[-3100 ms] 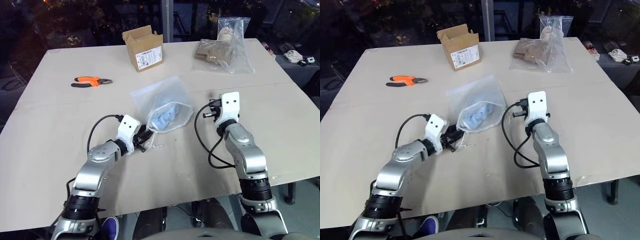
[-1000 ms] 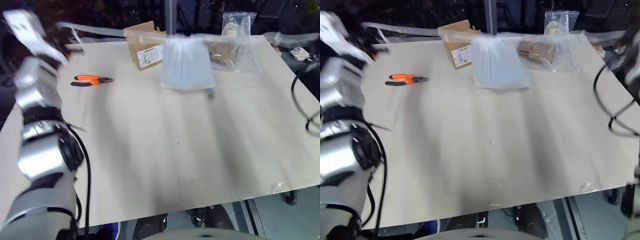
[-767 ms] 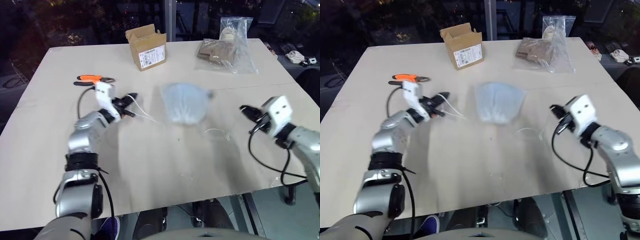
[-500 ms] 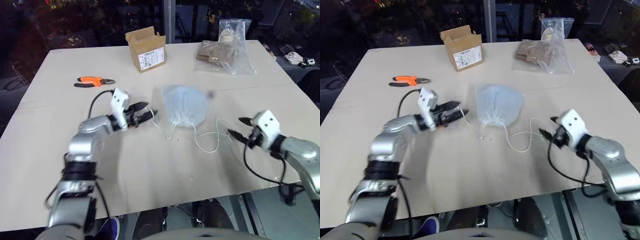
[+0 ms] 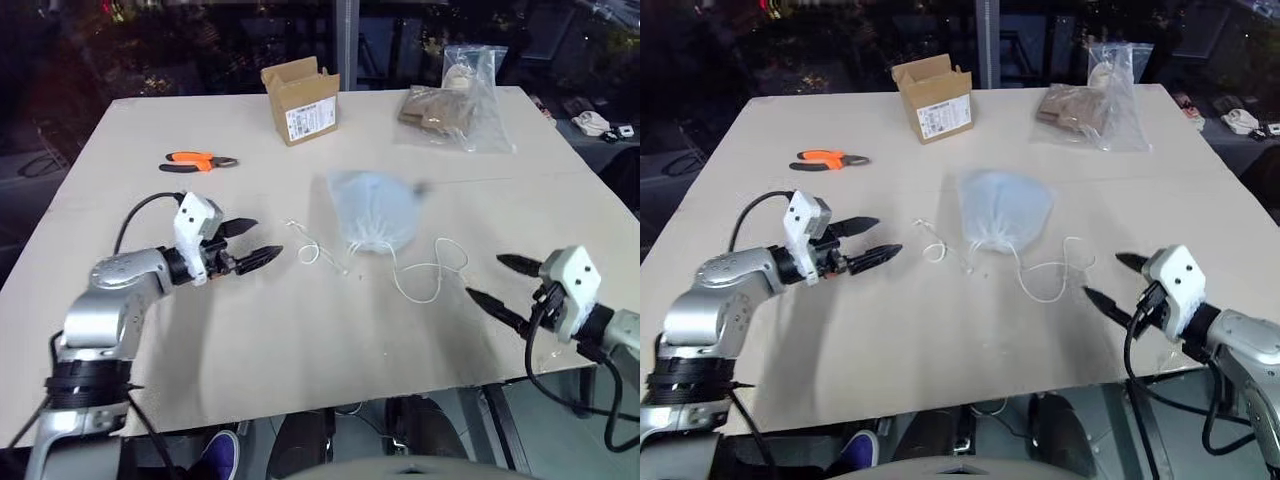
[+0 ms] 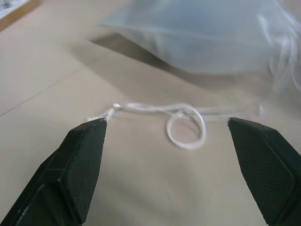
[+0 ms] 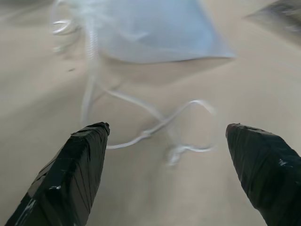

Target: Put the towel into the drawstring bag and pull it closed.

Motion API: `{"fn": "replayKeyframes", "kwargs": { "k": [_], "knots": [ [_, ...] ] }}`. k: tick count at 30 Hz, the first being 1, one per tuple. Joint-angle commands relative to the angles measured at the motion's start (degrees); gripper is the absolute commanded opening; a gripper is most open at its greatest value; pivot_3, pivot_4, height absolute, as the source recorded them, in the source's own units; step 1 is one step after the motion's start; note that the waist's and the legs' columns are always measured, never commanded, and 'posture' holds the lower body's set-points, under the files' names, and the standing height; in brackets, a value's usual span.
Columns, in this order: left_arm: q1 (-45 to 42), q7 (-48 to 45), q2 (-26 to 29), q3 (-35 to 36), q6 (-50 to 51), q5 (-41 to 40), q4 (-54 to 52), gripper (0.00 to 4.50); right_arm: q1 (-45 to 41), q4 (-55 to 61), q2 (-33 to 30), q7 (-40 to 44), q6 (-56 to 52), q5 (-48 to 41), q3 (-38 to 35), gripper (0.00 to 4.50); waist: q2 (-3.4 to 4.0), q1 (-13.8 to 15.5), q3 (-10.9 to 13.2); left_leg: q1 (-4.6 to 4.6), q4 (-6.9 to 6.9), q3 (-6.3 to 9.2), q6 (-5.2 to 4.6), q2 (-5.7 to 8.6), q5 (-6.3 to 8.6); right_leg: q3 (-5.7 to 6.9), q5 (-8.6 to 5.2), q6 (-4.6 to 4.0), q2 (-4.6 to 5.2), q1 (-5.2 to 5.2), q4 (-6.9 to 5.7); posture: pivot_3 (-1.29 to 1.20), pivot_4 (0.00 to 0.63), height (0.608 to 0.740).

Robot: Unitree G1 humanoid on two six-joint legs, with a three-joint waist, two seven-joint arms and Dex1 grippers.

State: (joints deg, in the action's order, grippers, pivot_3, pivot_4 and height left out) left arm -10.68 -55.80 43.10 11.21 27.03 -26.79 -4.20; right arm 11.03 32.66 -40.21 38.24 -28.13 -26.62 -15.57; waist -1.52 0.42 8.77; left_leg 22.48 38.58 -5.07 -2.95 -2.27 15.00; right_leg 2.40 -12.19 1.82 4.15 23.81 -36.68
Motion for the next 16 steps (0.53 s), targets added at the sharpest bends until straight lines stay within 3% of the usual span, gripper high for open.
{"fn": "replayKeyframes", "kwargs": {
  "k": [1, 4, 9, 16],
  "knots": [
    [3.03, 0.77, -1.9, 4.97, 1.54, -6.07, -5.98, 4.26, 1.66, 1.71, 1.75, -1.29, 6.31, 2.86, -2.51, 4.29, -0.03, 0.25, 0.0, 0.13, 0.0, 0.04, -0.18, 0.0, -0.1, -0.02, 0.02, -0.02, 0.01, 0.14, -0.01, 0.0, 0.15, 0.74],
    [6.64, 2.63, -5.31, 5.55, -1.65, -6.58, -10.33, 4.26, 6.46, 1.96, 4.47, 0.0, 13.64, 4.68, -4.07, 4.29, -0.04, 0.9, -0.01, 0.43, -0.1, 0.28, -0.11, 0.03, -0.08, 0.11, 0.13, -0.22, -0.07, 0.29, 0.0, 0.0, 0.15, 0.74],
    [13.89, 7.1, -9.09, 6.46, -0.94, -7.32, -15.69, 4.26, 13.72, 2.43, 7.21, -0.26, 17.08, 5.76, -5.47, 4.29, -0.02, 0.58, 0.0, 0.39, -0.21, 0.24, -0.06, 0.11, -0.04, 0.07, 0.03, -0.06, -0.2, 0.26, 0.03, 0.0, 0.15, 0.74],
    [18.98, 8.69, -10.37, 5.65, -2.67, -6.82, -17.78, 4.26, 13.87, 1.02, 9.35, -1.29, 17.89, 4.14, -5.8, 4.29, 0.0, 0.27, 0.03, 0.16, -0.14, 0.08, -0.07, 0.01, 0.06, 0.1, -0.11, 0.12, -0.08, 0.26, 0.08, 0.0, 0.15, 0.74]
  ]
}}
